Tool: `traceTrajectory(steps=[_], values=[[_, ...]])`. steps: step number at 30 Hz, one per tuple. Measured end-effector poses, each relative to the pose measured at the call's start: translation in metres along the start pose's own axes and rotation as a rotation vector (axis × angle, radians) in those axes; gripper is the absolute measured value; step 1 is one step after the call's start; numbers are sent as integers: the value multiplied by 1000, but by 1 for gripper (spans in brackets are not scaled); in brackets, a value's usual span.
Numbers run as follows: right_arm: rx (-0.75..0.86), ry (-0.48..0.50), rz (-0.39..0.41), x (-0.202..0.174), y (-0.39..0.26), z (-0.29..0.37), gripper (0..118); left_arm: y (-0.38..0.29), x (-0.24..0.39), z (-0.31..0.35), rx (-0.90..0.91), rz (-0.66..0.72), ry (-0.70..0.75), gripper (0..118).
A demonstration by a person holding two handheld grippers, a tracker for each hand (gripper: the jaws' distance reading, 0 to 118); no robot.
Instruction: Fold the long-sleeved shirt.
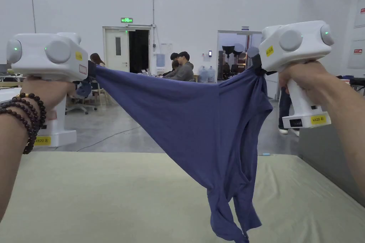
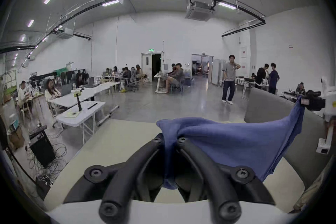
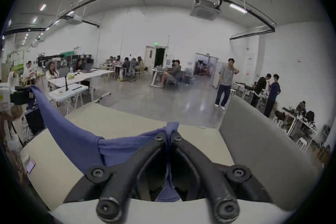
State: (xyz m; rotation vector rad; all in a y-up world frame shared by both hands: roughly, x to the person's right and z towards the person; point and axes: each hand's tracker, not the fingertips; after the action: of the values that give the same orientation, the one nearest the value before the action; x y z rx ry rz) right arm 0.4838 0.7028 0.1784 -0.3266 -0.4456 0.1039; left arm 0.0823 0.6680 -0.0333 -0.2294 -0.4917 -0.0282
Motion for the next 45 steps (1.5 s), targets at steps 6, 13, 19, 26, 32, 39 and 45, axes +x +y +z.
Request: traceTrajectory(steps=[6, 13, 19, 26, 32, 39, 45], values=[[-22, 15, -11, 3, -25, -25, 0, -15, 3, -22, -29, 12, -10, 1], [-217, 57, -75, -13, -164, -83, 0, -142, 2, -65, -226, -45, -36, 1], [-358, 74, -121, -26, -287, -117, 0, -272, -7, -81, -428, 21, -43, 1], [-336, 126, -216, -23, -326, -43, 0, -309, -19, -14, -360, 15, -150, 1], [-362, 93, -115, -51, -426, 60, 0, -394, -20, 84, -380, -110, -191, 1], [-649, 134, -150, -80, -571, 139, 0, -539, -26, 171, -598, -252, -239, 1], [-683, 137, -168, -93, -601, 151, 0, -570, -35, 196, -643, -164, -242, 1]])
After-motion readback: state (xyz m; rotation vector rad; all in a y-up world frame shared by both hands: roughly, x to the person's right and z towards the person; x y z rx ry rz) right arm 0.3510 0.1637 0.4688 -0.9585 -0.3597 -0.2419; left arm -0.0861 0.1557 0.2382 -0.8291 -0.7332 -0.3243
